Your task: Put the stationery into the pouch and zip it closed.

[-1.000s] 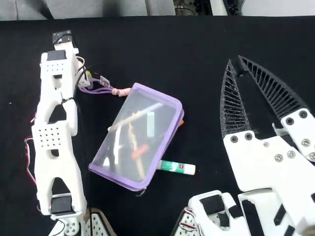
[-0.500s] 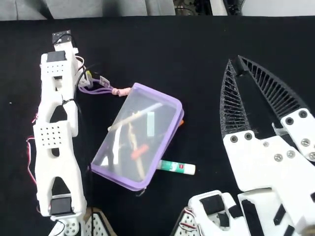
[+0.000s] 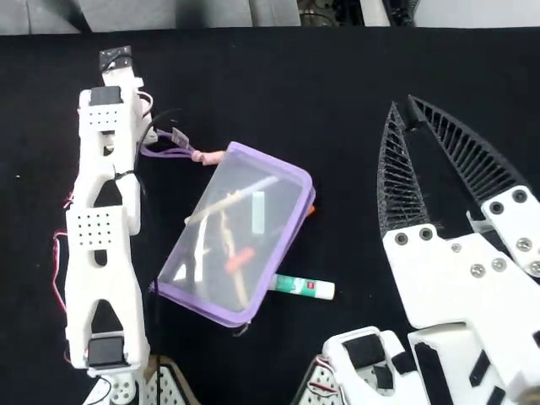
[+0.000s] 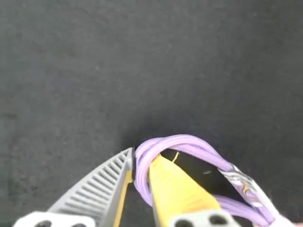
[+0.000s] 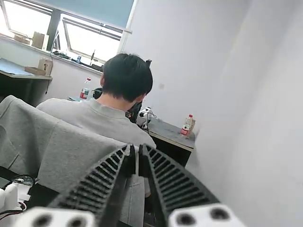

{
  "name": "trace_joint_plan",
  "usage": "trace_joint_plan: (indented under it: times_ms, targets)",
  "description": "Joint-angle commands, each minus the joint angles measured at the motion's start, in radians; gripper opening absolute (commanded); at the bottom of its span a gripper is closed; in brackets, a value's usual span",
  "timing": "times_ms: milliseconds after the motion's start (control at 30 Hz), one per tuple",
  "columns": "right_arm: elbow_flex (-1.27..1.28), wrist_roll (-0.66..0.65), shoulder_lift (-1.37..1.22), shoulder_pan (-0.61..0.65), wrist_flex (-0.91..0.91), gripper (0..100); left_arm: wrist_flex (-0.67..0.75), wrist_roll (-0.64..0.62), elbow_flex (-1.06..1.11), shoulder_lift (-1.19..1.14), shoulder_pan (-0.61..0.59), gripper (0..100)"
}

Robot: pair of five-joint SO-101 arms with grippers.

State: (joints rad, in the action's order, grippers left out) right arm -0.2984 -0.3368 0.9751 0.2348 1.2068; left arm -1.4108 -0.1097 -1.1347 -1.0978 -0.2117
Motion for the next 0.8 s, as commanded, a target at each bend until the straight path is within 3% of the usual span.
trace_joint_plan:
  times_ms: [0,100,267,767]
  targets:
    - [-0.008,-0.006,-0.008,-0.018,-0.021,3.8,-0.137,-0.011,-0.291,0.115,0.013,3]
    - [-0.008,-0.006,-0.008,-0.018,-0.021,3.8,-0.23,-0.009,-0.542,0.189,0.044,3]
    - [-0.008,-0.006,-0.008,-0.018,-0.02,3.8,-0.244,0.015,-0.51,0.425,0.099,3]
    - [-0.01,0.002,-0.008,-0.018,-0.018,3.9,-0.227,0.04,-0.529,0.809,0.124,3]
